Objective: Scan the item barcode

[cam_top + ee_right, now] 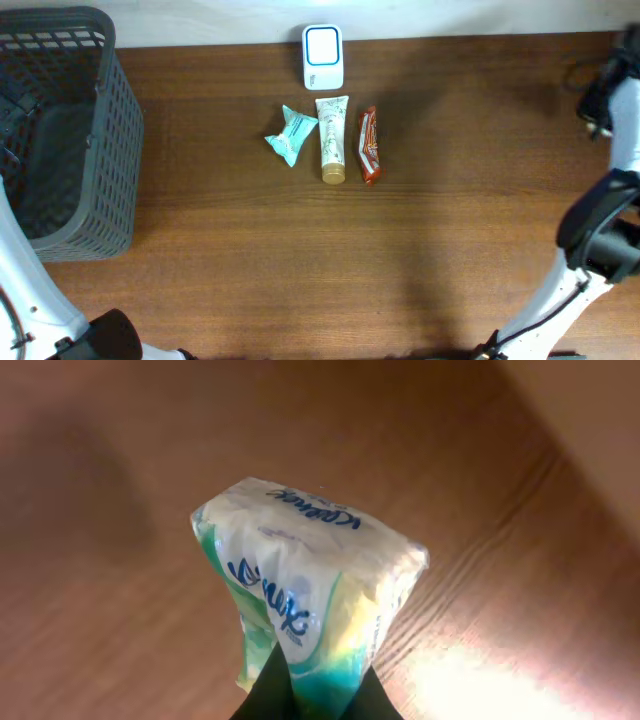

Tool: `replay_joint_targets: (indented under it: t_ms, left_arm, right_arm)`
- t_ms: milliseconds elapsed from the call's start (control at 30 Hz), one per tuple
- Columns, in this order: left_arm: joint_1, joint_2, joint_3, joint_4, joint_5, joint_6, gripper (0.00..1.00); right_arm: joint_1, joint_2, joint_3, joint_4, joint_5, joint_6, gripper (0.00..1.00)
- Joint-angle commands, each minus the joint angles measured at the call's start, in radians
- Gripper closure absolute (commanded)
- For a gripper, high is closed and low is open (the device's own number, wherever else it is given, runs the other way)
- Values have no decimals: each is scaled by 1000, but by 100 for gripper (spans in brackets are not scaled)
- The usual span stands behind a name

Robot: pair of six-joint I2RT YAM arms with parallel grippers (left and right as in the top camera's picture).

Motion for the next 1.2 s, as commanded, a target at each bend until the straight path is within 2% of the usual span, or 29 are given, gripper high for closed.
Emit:
replay_joint_targets:
  t_ms: [0, 33, 67, 100, 200, 233, 300, 433, 467, 533, 600, 633, 767, 900, 967, 1000, 1100, 1167]
  left_arm:
    - [5, -1, 3, 1, -11, 16, 1]
    - [5, -1, 3, 1, -11, 16, 1]
    - [5, -1, 3, 1, -11, 16, 1]
    - [5, -1, 3, 1, -11, 16, 1]
    - [5, -1, 3, 1, -11, 16, 1]
    - [5, -1, 3, 1, -11, 15, 1]
    - [5, -1, 3, 1, -11, 16, 1]
    - [5, -1, 3, 1, -11, 15, 1]
    - [5, -1, 3, 1, -11, 16, 1]
    - [5, -1, 3, 1, -11, 16, 1]
    - [5, -1, 3, 1, -11, 15, 1]
    - [5, -1, 3, 1, -11, 15, 1]
    - [5, -1, 3, 1, -11, 16, 1]
    - [5, -1, 3, 1, -11, 16, 1]
    - [5, -1, 3, 1, -11, 16, 1]
    - [5, -1, 3, 1, -11, 16, 1]
    - [5, -1, 3, 1, -11, 16, 1]
    - [5, -1, 3, 1, -11, 16, 1]
  right_arm:
    - [-92, 3, -87, 11, -86, 294, 96]
    - [-122, 3, -101, 15, -92, 370, 96]
    - [-142, 3, -101, 18, -113, 372, 70]
    - [-160, 2, -97, 29, -151, 356, 28]
    - [-192, -9, -19, -4, -227, 241, 4]
    - [-192, -22, 32, -41, -256, 221, 0]
    - [-175, -44, 121, -96, -412, 154, 1]
    - [-65, -77, 166, -175, -1088, -23, 0]
    - [-11, -77, 158, -216, -1149, -79, 0]
    - [154, -77, 123, -271, -1085, -164, 0]
    - [341, -64, 85, -254, -870, -160, 1]
    - [410, -48, 72, -234, -824, -159, 1]
    - [599, 76, 46, -161, -824, -106, 2]
    - [656, 154, 45, -143, -820, -80, 8]
    - [676, 187, 45, -140, -816, -80, 14]
    - [684, 203, 45, -142, -798, -80, 22]
    - [700, 238, 44, -142, -652, -2, 27]
    - [701, 249, 43, -142, -641, -1, 31]
